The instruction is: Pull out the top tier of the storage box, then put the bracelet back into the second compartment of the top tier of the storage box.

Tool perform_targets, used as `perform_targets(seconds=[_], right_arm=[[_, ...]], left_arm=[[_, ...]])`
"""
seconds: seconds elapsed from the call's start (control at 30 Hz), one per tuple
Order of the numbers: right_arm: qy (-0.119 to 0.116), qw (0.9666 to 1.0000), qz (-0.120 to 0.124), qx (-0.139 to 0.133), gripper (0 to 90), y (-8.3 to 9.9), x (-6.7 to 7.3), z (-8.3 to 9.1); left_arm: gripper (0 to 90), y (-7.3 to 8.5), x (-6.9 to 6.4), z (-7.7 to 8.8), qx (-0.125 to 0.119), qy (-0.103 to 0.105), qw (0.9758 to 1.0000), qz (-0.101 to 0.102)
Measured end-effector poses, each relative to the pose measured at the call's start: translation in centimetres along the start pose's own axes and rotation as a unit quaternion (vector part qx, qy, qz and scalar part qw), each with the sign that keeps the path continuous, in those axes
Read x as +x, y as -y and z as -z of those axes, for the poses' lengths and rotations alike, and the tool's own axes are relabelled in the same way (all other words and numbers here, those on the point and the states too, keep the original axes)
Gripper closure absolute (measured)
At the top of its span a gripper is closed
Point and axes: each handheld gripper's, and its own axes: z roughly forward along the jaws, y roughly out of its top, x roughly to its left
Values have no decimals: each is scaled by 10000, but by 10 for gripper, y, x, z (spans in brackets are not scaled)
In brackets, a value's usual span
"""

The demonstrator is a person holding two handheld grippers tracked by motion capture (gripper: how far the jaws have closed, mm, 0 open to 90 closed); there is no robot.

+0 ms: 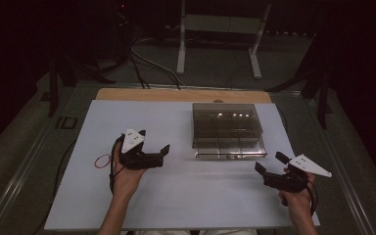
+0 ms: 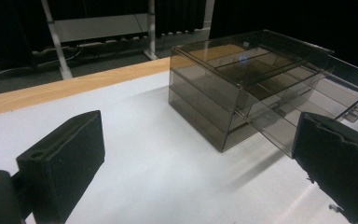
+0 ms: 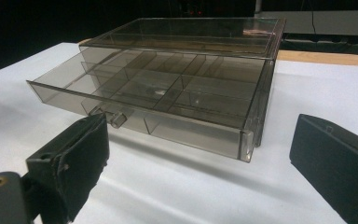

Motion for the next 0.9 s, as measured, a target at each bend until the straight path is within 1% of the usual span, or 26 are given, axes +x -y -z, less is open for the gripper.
perform_targets(seconds=[0.2, 0.4, 0.63, 0.9], right_arm=[[-3, 10000, -14, -4, 47, 0, -1, 1], [18, 10000, -44, -7, 47, 0, -2, 2], [27, 10000, -52, -26, 47, 0, -2, 3], [29, 10000, -56, -21, 50, 0, -2, 3]], left_arm=[[41, 1, 6, 5, 31, -74, 10000, -21], [41, 3, 16, 13, 48, -211, 9998, 38], [41, 4, 27, 21, 50, -321, 9994, 108], [42, 4, 38, 30, 10, -410, 9988, 261]])
